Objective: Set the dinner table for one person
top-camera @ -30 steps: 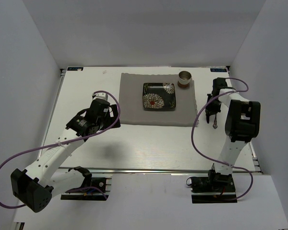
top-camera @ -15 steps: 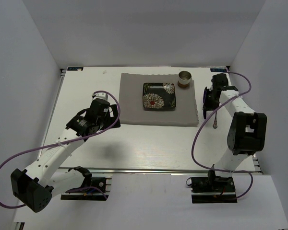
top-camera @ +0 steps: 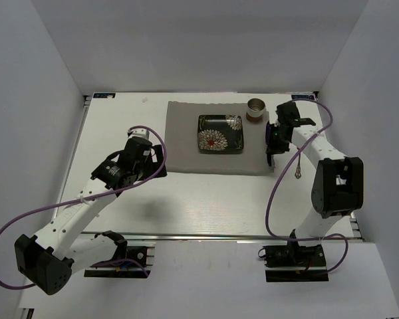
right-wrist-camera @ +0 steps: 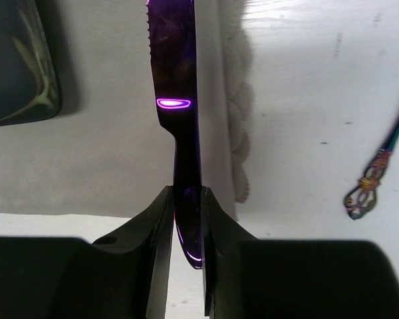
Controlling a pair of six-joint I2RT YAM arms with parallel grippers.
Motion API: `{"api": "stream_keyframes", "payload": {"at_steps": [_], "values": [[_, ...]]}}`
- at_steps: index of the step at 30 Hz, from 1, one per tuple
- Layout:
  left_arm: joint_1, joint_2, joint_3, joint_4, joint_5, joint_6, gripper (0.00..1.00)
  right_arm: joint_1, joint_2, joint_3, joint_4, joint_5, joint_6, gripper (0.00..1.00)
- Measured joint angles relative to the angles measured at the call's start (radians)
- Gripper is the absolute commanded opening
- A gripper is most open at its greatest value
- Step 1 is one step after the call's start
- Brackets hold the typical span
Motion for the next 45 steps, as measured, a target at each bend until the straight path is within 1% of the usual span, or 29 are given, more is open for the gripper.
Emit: {"api": "stream_keyframes", "payload": {"at_steps": [10,19,28,34,45], "values": [[0.000,-0.002,0.000,0.000,-0.005,-0.001,0.98,0.086,0.135,0.044,0.002,0.011,0.060,0.00],[0.000,-0.002,0.000,0.000,-0.004,-0.001,0.98,0.100,0.272,0.142,0.000,0.026,0.074,0.00],[0.000,-0.002,-0.003,0.001,-0.003,0.000,0.98,0.100,0.302,0.177,-0.016,0.056,0.069,0.00],[0.000,-0.002,-0.003,0.001,-0.002,0.000,0.98,0.100,0.336,0.232,-0.045,0.074,0.047,0.00],[0.000,-0.002,-0.003,0.004,-0.002,0.000,0.98,0.100,0.341,0.240,-0.055,0.098,0.019,0.00]]}}
